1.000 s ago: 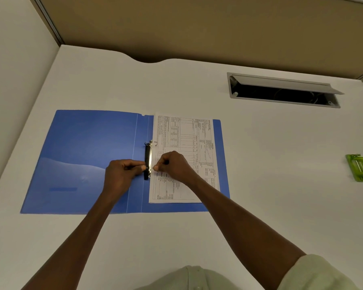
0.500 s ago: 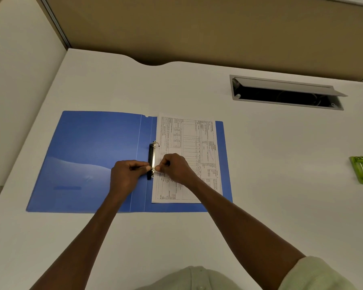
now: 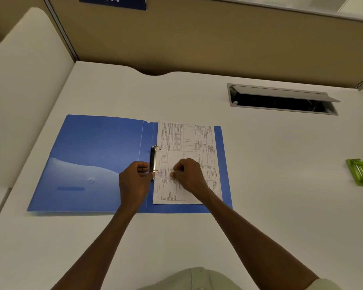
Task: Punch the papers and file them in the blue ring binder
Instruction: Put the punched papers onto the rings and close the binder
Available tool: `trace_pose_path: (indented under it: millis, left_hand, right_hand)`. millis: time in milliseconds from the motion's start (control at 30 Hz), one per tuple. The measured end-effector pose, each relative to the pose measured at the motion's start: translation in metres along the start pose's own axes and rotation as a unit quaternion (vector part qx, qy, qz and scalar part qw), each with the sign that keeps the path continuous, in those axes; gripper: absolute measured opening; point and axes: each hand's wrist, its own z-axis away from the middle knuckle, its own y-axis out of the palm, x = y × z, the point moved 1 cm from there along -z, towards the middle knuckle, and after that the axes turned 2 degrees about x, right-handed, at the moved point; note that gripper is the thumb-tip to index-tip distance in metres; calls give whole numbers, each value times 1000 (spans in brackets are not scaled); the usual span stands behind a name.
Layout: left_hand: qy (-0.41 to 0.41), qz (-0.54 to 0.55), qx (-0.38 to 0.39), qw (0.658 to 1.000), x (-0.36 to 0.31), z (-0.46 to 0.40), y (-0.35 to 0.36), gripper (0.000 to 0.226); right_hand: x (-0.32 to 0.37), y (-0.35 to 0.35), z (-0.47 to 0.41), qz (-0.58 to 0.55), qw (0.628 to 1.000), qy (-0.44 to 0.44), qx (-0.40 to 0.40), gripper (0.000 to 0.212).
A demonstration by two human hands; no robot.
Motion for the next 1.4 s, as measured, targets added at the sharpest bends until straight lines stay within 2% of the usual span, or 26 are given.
trace_pose_path:
  millis: [67, 133, 233, 333, 433, 567, 867, 933, 1067, 1167, 1300, 1400]
  left_hand:
    - [27, 4, -25, 999, -7, 14, 4, 18]
    - [69, 1, -8, 998, -15, 26, 11, 17]
    - [101, -13, 76, 992, -23, 41, 27, 22]
    - [94, -41, 171, 980, -22, 55, 42, 38]
    - [77, -94, 246, 962, -20, 64, 51, 55]
    - [68, -138, 262, 953, -24, 66, 56, 59]
    - [93, -161, 271, 944, -24, 64, 56, 56]
    - [97, -163, 273, 943, -24, 64, 55, 54]
    - [109, -174, 265, 942, -30, 60, 55, 48]
    - [85, -159, 248, 952, -42, 49, 57, 43]
    - [51, -105, 226, 967, -68, 34, 59, 47]
    - [-17, 48, 207, 977, -83, 25, 58, 43]
  right_hand:
    - [-14, -6, 14, 43, 998, 16, -46, 30]
    - [-25, -15, 31, 91, 992, 51, -78, 47]
    - [-39, -24, 48, 157, 975, 117, -107, 66]
    - [-46, -26, 58, 141, 967, 186, -104, 81]
    - [-48, -22, 61, 136, 962, 215, -104, 93]
    - [-48, -20, 61, 125, 960, 225, -107, 88]
    - [-59, -31, 53, 24, 970, 225, -91, 79]
    - [-65, -35, 52, -21, 968, 224, -115, 66]
    - [-72, -46, 52, -87, 965, 203, -139, 28]
    - [-62, -50, 58, -114, 971, 153, -144, 16]
    - [-35, -46, 70, -88, 983, 55, -154, 24]
    - [-17, -37, 76, -12, 987, 22, -158, 41]
